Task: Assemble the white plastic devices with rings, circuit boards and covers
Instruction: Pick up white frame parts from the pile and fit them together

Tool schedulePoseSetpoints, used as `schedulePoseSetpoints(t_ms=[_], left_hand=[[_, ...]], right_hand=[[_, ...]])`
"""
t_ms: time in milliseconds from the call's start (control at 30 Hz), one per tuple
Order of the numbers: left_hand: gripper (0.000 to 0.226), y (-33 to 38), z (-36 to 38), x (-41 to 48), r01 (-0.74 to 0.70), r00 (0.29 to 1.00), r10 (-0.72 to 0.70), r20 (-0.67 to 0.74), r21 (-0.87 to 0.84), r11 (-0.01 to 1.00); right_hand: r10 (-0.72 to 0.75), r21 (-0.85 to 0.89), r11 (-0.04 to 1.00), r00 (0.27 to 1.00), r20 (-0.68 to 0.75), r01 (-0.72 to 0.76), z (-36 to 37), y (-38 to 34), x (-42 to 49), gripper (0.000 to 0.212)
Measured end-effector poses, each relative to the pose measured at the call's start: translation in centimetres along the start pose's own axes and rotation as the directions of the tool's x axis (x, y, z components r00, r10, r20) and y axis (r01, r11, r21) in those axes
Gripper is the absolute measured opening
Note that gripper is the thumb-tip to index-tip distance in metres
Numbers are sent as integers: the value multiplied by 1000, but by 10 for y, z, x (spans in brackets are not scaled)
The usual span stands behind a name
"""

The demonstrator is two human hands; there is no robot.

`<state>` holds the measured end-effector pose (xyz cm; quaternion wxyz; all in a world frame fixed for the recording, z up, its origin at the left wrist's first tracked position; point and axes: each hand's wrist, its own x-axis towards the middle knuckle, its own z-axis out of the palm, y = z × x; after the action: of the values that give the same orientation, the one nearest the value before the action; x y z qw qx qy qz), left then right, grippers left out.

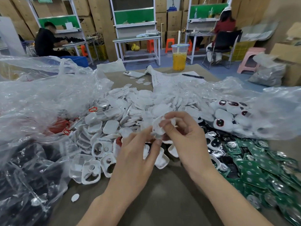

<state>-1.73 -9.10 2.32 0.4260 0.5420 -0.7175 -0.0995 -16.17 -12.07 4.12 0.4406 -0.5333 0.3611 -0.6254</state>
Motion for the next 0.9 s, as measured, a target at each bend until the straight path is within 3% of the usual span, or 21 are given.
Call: schedulePoseSetpoints(t_ms=[167,333,467,633,900], left_hand=[[39,12,3,-12,-206,974,191,122,125,971],[29,24,18,-20,-423,893,384,235,147,894],[38,33,33,-17,-431,874,383,298,113,895],[34,37,44,-9,-439,824,349,446,114,891],[16,33,28,-15,-498,809,423,408,92,862]], right_hand=[[85,62,995,970,-226,-73,-19,2,13,23],[123,147,985,961,-246,-88,-24,4,18,28],[123,246,968,953,-276,-53,-37,-8,25,26],[174,415,910,904,-392,5,-60,-21,30,26],[216,409,910,920,-327,-69,-55,-18,29,26]])
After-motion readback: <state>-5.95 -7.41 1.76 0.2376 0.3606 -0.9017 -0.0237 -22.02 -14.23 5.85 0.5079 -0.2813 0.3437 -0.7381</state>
